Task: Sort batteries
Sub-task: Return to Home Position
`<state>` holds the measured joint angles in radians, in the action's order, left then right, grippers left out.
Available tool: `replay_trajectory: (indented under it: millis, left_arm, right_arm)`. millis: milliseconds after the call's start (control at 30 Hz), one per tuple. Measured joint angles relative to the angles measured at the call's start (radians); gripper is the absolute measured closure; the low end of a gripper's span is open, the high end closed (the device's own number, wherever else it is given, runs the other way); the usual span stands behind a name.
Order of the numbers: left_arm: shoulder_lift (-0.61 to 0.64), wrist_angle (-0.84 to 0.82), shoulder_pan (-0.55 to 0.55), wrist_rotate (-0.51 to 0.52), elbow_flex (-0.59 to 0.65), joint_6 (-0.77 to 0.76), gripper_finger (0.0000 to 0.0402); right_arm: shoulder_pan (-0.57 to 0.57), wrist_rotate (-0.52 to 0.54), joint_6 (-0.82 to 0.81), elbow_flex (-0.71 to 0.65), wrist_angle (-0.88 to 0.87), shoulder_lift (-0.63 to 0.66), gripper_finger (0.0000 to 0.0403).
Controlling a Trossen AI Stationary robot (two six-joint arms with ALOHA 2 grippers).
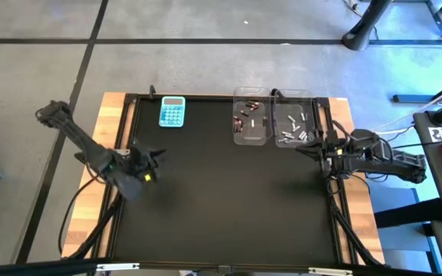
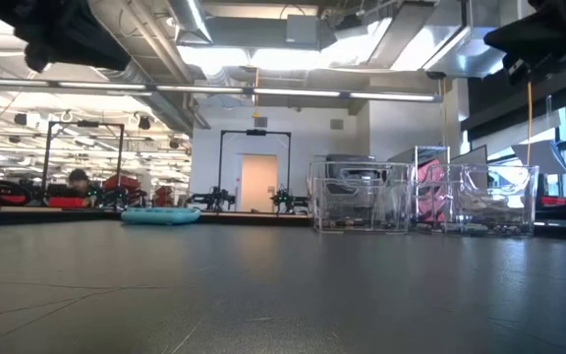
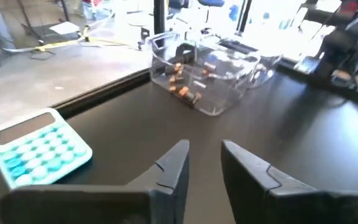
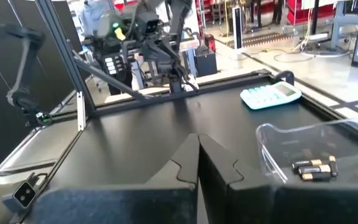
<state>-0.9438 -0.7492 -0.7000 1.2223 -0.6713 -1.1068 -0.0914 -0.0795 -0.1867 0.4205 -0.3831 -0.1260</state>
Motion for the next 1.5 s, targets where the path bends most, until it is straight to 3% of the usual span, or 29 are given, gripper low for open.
replay_trajectory:
  millis: [133, 300, 400, 600, 933, 1133, 1233, 1300, 1500]
  left_arm:
    - [0.178, 0.301, 0.128, -0.143, 0.105, 0.327, 0.0349]
    - [0.325, 0.778, 0.388, -0.54, 0.244, 0.753, 0.0394]
    - [0.382, 0.812, 0.552, -0.745, 0.273, 0.809, 0.0397]
    - [0.556, 0.747, 0.763, -0.984, 0.33, 0.827, 0.04]
    - [0.932, 0.629, 0.798, -1.014, 0.461, 0.826, 0.0399]
    - [0.935, 0.647, 0.796, -1.066, 0.558, 0.822, 0.04]
    - [0.939, 0.695, 0.779, -1.07, 0.629, 0.821, 0.0399]
    - [0.925, 0.789, 0.764, -1.099, 0.66, 0.863, 0.04]
    - [0.927, 0.79, 0.728, -1.123, 0.662, 1.005, 0.0399]
  right_arm:
    - [0.0, 0.001, 0.0, -0.036, 0.033, 0.018, 0.0396]
    - [0.0, 0.0, 0.007, -0.039, 0.042, 0.018, 0.0396]
    - [0.0, -0.028, 0.013, -0.039, 0.04, 0.018, 0.0396]
    - [0.0, -0.13, 0.038, -0.09, 0.104, 0.032, 0.0396]
    - [0.0, -0.114, 0.008, -0.299, 0.379, 0.108, 0.0395]
    - [-0.001, -0.108, 0.007, -0.386, 0.502, 0.124, 0.0395]
    - [0.0, -0.087, 0.004, -0.408, 0.483, 0.123, 0.0395]
    - [0.0, -0.079, 0.003, -0.408, 0.456, 0.124, 0.0395]
    - [0.0, -0.067, 0.03, -0.409, 0.438, 0.124, 0.0395]
